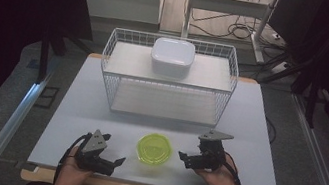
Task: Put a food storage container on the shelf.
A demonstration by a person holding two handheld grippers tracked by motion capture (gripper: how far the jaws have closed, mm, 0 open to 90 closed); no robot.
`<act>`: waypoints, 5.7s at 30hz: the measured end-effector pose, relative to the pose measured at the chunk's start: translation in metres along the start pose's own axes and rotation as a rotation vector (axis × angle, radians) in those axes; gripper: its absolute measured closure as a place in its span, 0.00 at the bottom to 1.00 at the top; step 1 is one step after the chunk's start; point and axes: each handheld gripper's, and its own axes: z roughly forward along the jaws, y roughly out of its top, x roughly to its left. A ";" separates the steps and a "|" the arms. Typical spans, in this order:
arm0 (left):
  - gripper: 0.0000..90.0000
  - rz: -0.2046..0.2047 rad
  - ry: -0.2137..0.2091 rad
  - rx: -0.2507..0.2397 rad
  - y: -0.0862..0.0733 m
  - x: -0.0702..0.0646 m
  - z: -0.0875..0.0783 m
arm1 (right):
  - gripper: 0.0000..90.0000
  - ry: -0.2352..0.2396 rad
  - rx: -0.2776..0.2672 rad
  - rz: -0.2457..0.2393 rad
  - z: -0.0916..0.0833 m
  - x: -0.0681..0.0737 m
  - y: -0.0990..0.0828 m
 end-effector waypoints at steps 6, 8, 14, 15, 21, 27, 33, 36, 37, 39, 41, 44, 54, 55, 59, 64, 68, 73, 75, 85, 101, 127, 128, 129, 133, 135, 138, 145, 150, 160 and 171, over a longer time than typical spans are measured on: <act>0.07 -0.001 0.002 0.000 0.000 0.000 0.000 | 0.25 0.095 -0.010 0.062 -0.002 -0.001 0.007; 0.07 0.000 0.002 0.002 0.000 0.000 0.000 | 0.29 0.137 -0.021 0.091 -0.001 -0.001 0.010; 0.07 -0.002 0.004 0.001 0.000 0.000 0.000 | 0.42 0.247 -0.008 0.192 0.010 0.003 0.021; 0.07 -0.001 0.004 0.001 0.000 0.000 0.000 | 0.42 0.247 -0.008 0.192 0.010 0.003 0.021; 0.07 0.003 0.004 0.005 0.000 0.000 0.001 | 0.54 0.317 0.035 0.279 0.027 0.001 0.024; 0.07 0.005 0.005 0.004 0.000 0.000 0.001 | 0.64 0.365 0.052 0.345 0.038 -0.002 0.026; 0.07 0.006 0.004 0.005 0.000 0.000 0.001 | 0.76 0.429 0.078 0.428 0.047 -0.006 0.025; 0.07 0.006 0.004 0.004 0.000 -0.001 0.000 | 0.85 0.442 0.081 0.449 0.046 -0.007 0.025; 0.07 0.007 0.004 0.004 0.000 -0.001 0.001 | 0.87 0.442 0.082 0.451 0.046 -0.007 0.026; 0.07 0.008 0.004 0.005 0.000 -0.001 0.001 | 0.90 0.478 0.084 0.466 0.046 -0.006 0.026; 0.07 0.008 0.004 0.005 0.000 -0.001 0.001 | 0.90 0.472 0.084 0.458 0.045 -0.005 0.027; 0.07 0.008 0.004 0.005 0.000 -0.001 0.001 | 0.90 0.458 0.077 0.452 0.043 -0.004 0.028; 0.07 0.003 0.010 0.000 0.000 0.001 0.000 | 0.90 0.471 0.017 0.451 0.029 -0.005 0.037; 0.07 0.003 0.010 0.000 0.000 0.001 0.000 | 0.90 0.470 0.012 0.447 0.027 -0.005 0.038; 0.07 -0.013 0.012 -0.010 0.000 0.003 -0.002 | 0.90 0.469 -0.015 0.441 0.020 -0.007 0.043; 0.07 -0.017 0.013 -0.012 0.000 0.004 -0.003 | 0.90 0.478 -0.045 0.456 0.010 -0.013 0.049; 0.07 -0.016 0.013 -0.012 0.000 0.004 -0.002 | 0.90 0.479 -0.065 0.460 0.004 -0.017 0.053; 0.07 -0.021 0.012 -0.012 -0.001 0.004 -0.002 | 0.90 0.479 -0.100 0.460 -0.007 -0.021 0.063; 0.07 -0.021 0.012 -0.011 -0.001 0.004 -0.002 | 0.90 0.480 -0.117 0.456 -0.013 -0.023 0.070; 0.07 -0.020 0.011 -0.009 -0.001 0.004 -0.002 | 0.90 0.473 -0.168 0.450 -0.031 -0.032 0.092; 0.07 -0.025 0.017 -0.015 -0.001 0.005 -0.003 | 0.90 0.457 -0.250 0.427 -0.060 -0.041 0.144; 0.07 -0.030 0.017 -0.021 -0.001 0.006 -0.004 | 0.90 0.403 -0.364 0.431 -0.082 -0.045 0.226; 0.07 -0.030 0.017 -0.021 -0.001 0.006 -0.004 | 0.90 0.403 -0.364 0.431 -0.082 -0.045 0.226; 0.07 -0.032 0.016 -0.020 -0.002 0.006 -0.004 | 0.90 0.395 -0.372 0.442 -0.082 -0.046 0.233; 0.07 -0.034 0.014 -0.021 -0.002 0.006 -0.004 | 0.90 0.365 -0.393 0.458 -0.081 -0.048 0.245; 0.07 -0.032 0.014 -0.021 -0.002 0.006 -0.004 | 0.90 0.347 -0.399 0.465 -0.080 -0.049 0.250; 0.07 -0.031 0.013 -0.021 -0.002 0.007 -0.004 | 0.90 0.316 -0.402 0.482 -0.076 -0.051 0.257; 0.07 -0.032 0.010 -0.021 -0.002 0.007 -0.004 | 0.90 0.263 -0.406 0.514 -0.067 -0.055 0.269; 0.07 -0.027 0.009 -0.021 -0.002 0.007 -0.005 | 0.90 0.229 -0.398 0.542 -0.058 -0.058 0.274; 0.07 -0.027 0.004 -0.018 -0.002 0.007 -0.004 | 0.88 0.201 -0.401 0.570 -0.047 -0.060 0.276; 0.07 -0.024 0.001 -0.015 -0.002 0.006 -0.004 | 0.79 0.168 -0.389 0.605 -0.043 -0.066 0.274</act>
